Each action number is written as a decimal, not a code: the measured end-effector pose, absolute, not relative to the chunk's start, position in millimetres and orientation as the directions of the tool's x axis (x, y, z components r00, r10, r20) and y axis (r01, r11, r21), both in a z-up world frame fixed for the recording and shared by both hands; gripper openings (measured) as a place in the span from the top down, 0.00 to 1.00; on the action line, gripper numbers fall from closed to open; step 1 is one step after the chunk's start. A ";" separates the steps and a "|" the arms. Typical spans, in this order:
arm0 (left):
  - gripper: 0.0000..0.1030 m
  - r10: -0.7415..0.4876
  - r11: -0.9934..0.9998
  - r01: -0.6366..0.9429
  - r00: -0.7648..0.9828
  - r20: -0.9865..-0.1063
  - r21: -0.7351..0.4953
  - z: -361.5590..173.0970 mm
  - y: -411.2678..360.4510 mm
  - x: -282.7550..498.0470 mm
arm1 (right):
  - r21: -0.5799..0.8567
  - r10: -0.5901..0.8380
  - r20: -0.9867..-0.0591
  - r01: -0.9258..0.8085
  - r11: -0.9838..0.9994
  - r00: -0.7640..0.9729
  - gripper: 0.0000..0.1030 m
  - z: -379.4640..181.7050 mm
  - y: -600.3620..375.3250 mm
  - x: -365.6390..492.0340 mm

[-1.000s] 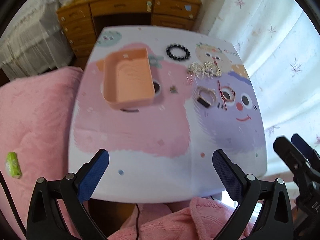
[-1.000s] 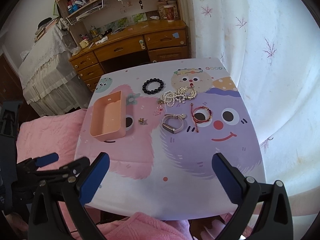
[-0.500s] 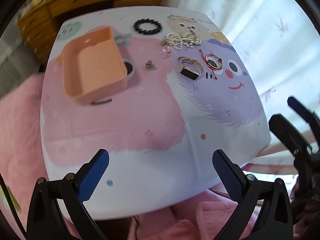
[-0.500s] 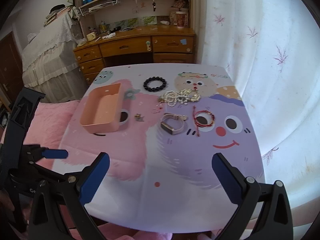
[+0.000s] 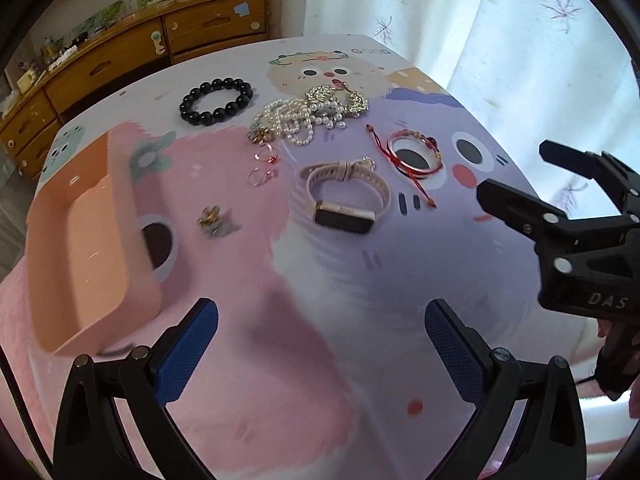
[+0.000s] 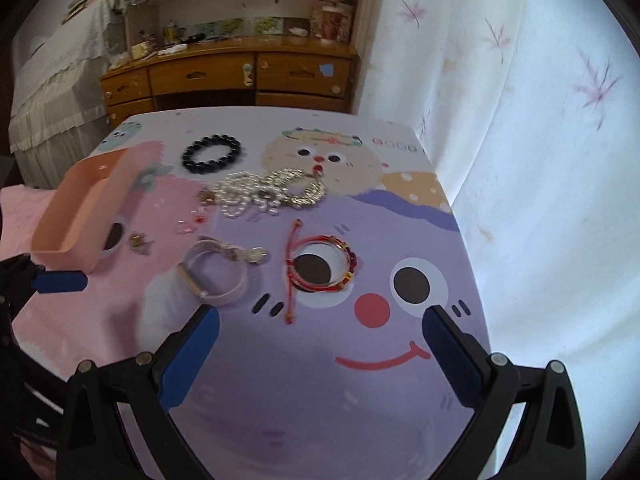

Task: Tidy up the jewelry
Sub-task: 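Grasp the white smartwatch with the left tool while the right tool grasps the red string bracelet, then carry the smartwatch into the pink box with the left tool while the right tool drops the bracelet in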

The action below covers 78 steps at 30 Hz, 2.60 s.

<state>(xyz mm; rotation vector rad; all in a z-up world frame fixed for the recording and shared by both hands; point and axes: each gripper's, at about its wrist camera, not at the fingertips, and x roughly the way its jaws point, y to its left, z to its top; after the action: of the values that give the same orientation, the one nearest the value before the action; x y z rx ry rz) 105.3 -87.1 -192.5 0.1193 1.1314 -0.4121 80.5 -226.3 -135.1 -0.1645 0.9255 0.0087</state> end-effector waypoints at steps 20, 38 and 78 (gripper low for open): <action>0.18 -0.177 0.886 0.458 0.471 -0.864 0.068 -220.9 -144.8 149.0 | -0.051 0.064 -0.841 -0.196 0.979 0.537 0.14 -197.6 -248.0 152.0; 0.47 -0.152 0.940 0.342 0.450 -0.880 0.012 -210.9 -138.3 153.7 | 0.008 0.111 -0.869 -0.210 0.978 0.483 0.39 -198.0 -254.1 161.8; 0.46 -0.201 0.979 0.162 0.619 -0.759 -0.127 -135.3 124.3 183.6 | 0.164 0.338 -0.747 -0.334 0.928 0.573 0.39 -116.9 -20.3 123.6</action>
<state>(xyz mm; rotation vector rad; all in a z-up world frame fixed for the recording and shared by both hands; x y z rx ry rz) 183.6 124.3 -135.3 -0.0475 0.8784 -0.2087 123.6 -20.3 -116.9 0.0050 0.8766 0.3936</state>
